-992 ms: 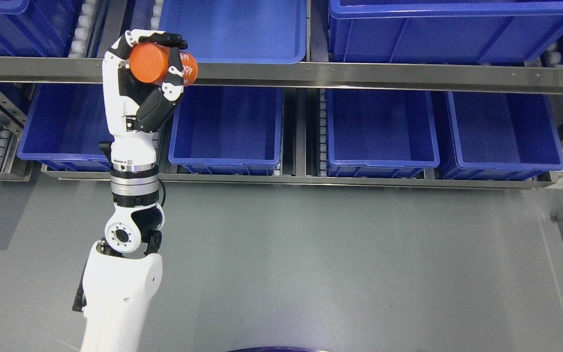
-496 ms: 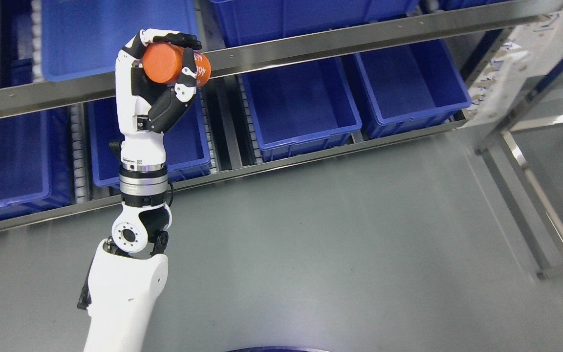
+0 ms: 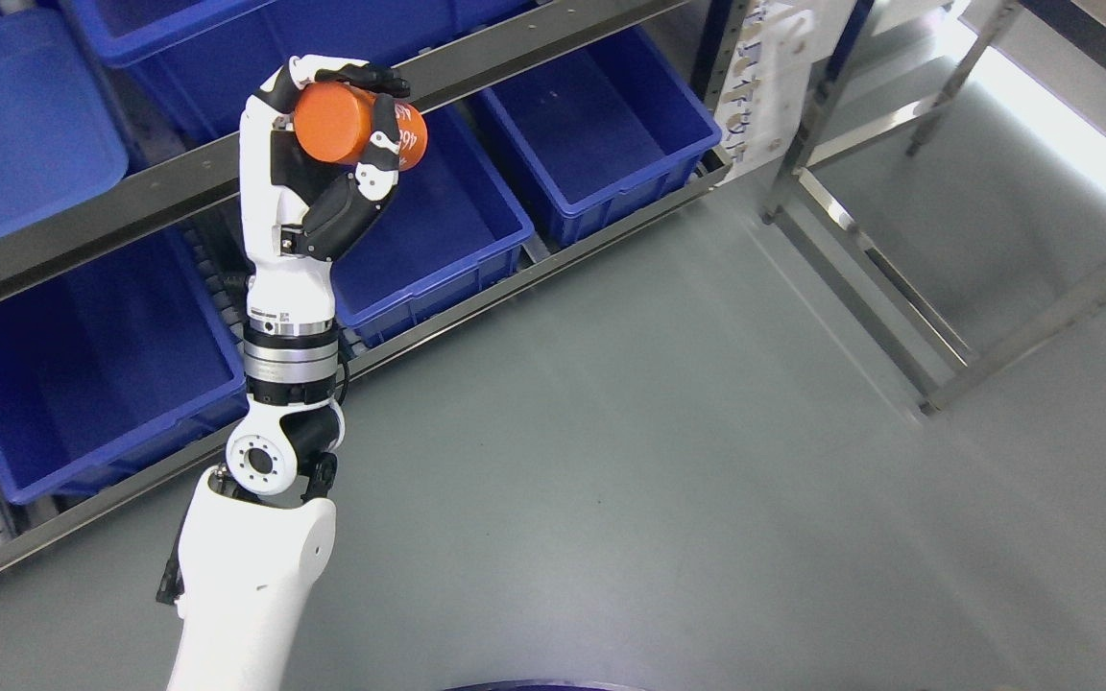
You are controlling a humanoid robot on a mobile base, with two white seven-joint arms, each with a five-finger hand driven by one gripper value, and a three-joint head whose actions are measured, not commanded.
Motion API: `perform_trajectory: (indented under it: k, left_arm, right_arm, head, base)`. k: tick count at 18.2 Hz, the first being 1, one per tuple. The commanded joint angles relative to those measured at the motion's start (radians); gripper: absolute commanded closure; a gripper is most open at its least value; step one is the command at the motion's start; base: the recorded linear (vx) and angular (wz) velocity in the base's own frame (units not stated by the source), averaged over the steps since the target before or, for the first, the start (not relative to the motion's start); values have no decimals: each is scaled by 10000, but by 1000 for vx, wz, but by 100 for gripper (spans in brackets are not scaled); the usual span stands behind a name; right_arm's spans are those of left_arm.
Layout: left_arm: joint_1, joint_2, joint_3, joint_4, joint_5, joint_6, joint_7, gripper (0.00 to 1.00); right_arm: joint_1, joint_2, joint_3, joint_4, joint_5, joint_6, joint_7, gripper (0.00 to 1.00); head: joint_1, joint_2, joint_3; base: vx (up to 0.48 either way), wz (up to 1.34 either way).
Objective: Grab orange capacitor from left shelf to right desk
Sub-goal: 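Hold the capacitor in the left hand while turning toward the steel table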
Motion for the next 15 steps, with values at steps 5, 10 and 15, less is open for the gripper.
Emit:
perform_trajectory:
  k: [5,10,15]
  left_arm:
    - [-57,175,-109,-3,12,16,-1,99]
    - [-501,175,-94,105,12,123,-1,99]
    - [-717,175,-94,151,12,154,-1,99]
  right_arm:
    - [31,-175,-169,-175,31,-5,4,0]
    - [31,-175,-169,-175,31,-5,4,0]
    - [31,-175,-169,-175,31,-5,4,0]
  head:
    - [0,0,0]
    - [0,0,0]
    - [0,0,0]
  base:
    - [72,-520]
    - [108,-421]
    - [133,-415]
